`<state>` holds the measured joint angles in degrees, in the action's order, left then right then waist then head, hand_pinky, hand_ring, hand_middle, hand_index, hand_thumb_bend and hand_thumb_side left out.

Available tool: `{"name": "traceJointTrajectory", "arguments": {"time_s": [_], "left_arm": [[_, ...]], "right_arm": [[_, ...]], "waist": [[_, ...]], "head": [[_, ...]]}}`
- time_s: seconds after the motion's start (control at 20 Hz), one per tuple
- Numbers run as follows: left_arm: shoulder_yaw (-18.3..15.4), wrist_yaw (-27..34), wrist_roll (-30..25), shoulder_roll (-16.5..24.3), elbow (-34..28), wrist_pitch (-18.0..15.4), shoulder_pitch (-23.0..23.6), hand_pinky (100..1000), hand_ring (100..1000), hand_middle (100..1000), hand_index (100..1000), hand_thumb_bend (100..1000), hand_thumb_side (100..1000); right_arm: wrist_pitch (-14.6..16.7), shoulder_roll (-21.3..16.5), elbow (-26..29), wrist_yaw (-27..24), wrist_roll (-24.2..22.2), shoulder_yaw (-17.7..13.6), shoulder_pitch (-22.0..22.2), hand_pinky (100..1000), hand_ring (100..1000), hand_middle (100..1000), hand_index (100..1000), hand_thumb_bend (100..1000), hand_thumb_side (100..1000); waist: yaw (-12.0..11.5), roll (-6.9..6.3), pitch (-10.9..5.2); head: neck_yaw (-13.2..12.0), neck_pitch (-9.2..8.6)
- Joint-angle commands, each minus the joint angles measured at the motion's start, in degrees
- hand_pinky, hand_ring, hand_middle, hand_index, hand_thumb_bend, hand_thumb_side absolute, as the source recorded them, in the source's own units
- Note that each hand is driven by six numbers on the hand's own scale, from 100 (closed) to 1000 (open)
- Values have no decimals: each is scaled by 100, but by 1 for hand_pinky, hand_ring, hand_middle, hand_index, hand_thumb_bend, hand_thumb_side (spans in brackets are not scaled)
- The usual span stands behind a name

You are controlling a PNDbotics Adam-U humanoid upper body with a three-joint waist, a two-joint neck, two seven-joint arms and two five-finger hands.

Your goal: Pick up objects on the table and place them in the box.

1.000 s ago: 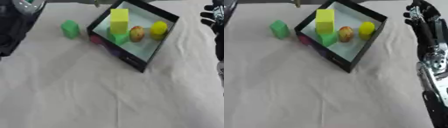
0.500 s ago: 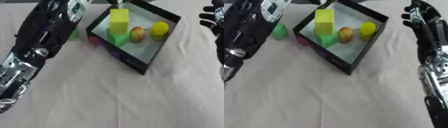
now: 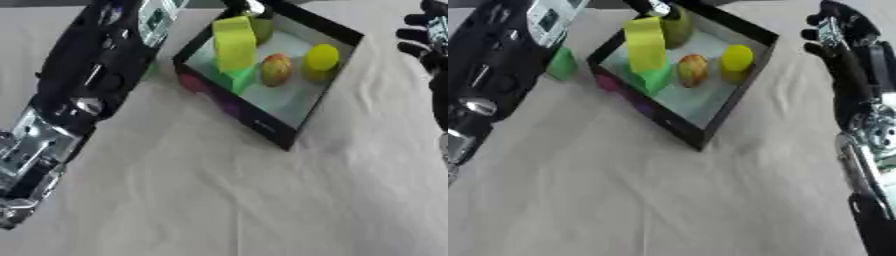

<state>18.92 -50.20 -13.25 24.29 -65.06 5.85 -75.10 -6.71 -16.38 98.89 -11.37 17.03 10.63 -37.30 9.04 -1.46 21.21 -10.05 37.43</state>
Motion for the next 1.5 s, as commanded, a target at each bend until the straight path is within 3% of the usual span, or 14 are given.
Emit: {"name": "traceJointTrajectory", "arguments": {"time_s": [0.05,0.3,0.6,0.85,1.15,1.5], "left_arm": [[-166,413,179,288,-215,177,-121,631,765,756,839,577,425],[-299,829,88,760,-303,500,-95,643,761,748,829,545,417],[-559,784,-775,1293,-148,749,93,697,806,784,856,574,448],[-693,587,-1600,1499,18,985,261,727,821,772,834,636,481],[-739,550,-2567,1567,135,849,402,758,856,791,842,698,520],[-688,945,-3470,1707,-24,433,512,795,882,794,835,612,357]], "right_arm": [[4,-96,122,21,-11,-20,-49,805,768,716,829,100,588],[9,-165,117,37,13,-45,16,805,768,716,829,100,587],[11,-233,117,52,42,-73,88,805,768,716,829,100,586],[6,-251,114,60,50,-78,104,805,768,715,829,100,588],[4,-249,118,58,54,-80,95,805,768,716,829,100,591],[-3,-265,117,62,54,-73,100,805,768,716,829,100,593]], "waist": [[-29,9,-149],[-102,-19,-200],[-156,-27,-232],[-171,-27,-230],[-155,-26,-215],[-159,-36,-201]], "head": [[38,5],[95,55],[154,71],[167,71],[193,42],[212,25]]}}
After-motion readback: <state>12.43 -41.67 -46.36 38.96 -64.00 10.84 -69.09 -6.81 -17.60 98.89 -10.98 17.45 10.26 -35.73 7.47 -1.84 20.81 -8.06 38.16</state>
